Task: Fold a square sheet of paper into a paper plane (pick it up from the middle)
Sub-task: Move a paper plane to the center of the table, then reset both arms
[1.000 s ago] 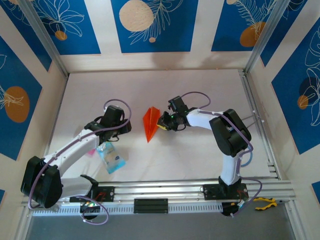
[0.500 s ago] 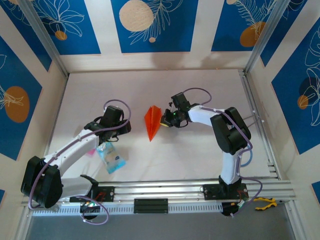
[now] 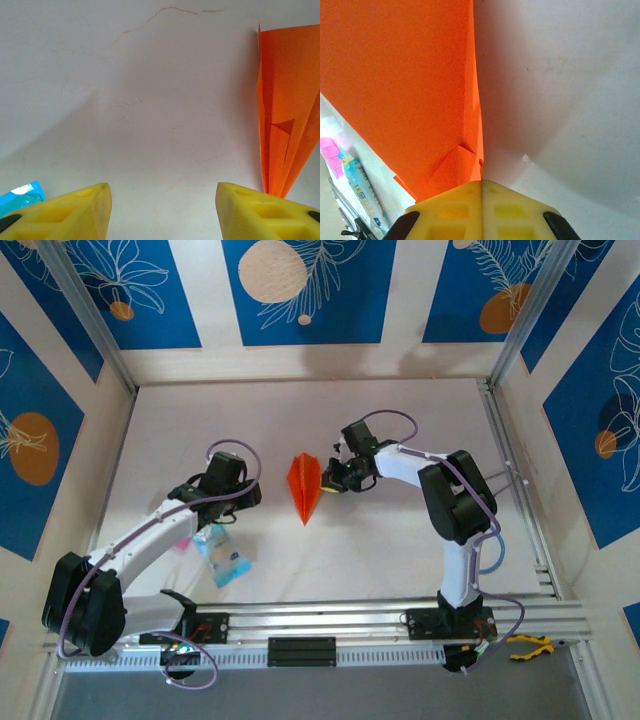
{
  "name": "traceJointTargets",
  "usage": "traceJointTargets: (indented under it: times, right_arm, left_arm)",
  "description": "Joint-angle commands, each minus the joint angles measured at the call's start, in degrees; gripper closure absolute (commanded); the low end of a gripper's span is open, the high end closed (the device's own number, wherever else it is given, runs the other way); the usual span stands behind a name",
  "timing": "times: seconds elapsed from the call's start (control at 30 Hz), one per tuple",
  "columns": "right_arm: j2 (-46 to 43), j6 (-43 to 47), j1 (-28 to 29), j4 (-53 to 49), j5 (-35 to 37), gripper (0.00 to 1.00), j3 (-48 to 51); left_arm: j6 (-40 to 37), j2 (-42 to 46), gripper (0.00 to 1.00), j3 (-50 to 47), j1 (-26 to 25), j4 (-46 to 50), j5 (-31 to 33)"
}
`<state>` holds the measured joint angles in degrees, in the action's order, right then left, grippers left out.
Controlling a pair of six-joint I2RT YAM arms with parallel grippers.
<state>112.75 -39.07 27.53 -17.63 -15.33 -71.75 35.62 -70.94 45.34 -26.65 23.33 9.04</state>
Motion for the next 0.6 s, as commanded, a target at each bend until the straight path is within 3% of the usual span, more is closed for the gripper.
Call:
traceJointTargets:
  times: [0.0, 0.13, 0.23, 0.33, 0.47, 0.53, 0.57]
  right_arm:
    - [-0.1, 2.4, -0.4, -2.5, -2.4, 0.87, -1.5]
    - [-3.6, 1.8, -0.5, -1.2, -2.5, 0.68, 0.7]
    - [-8.5, 1.3, -1.1, -1.1, 1.3, 0.58, 3.4]
    - [-16.5, 1.5, -1.7, -2.9, 14.3, 0.53, 7.1]
    - [-27.4, 2.9, -2.6, -2.8, 38.7, 0.5, 13.8]
    - [-31.3, 10.6, -2.4, 5.2, 48.1, 0.49, 19.8]
    - [-32.9, 16.1, -2.2, 10.4, 51.4, 0.43, 23.3]
  left_arm:
    - [-1.2, 0.0, 0.42, -0.6, 1.0, 0.1, -0.3]
    - [-2.7, 0.3, 0.37, -0.5, 1.5, 0.2, 0.7]
    - [-4.5, 1.1, 0.31, -0.9, 2.3, -0.4, 2.4]
    - [-7.5, 2.4, 0.2, -2.6, 4.2, -3.4, 5.3]
    - [-12.3, 2.5, 0.05, -4.4, 8.2, -8.5, 10.4]
    - [-15.0, 1.5, 0.01, -4.1, 10.3, -9.6, 12.4]
    - [-16.3, 0.7, 0.01, -4.0, 11.6, -10.3, 12.9]
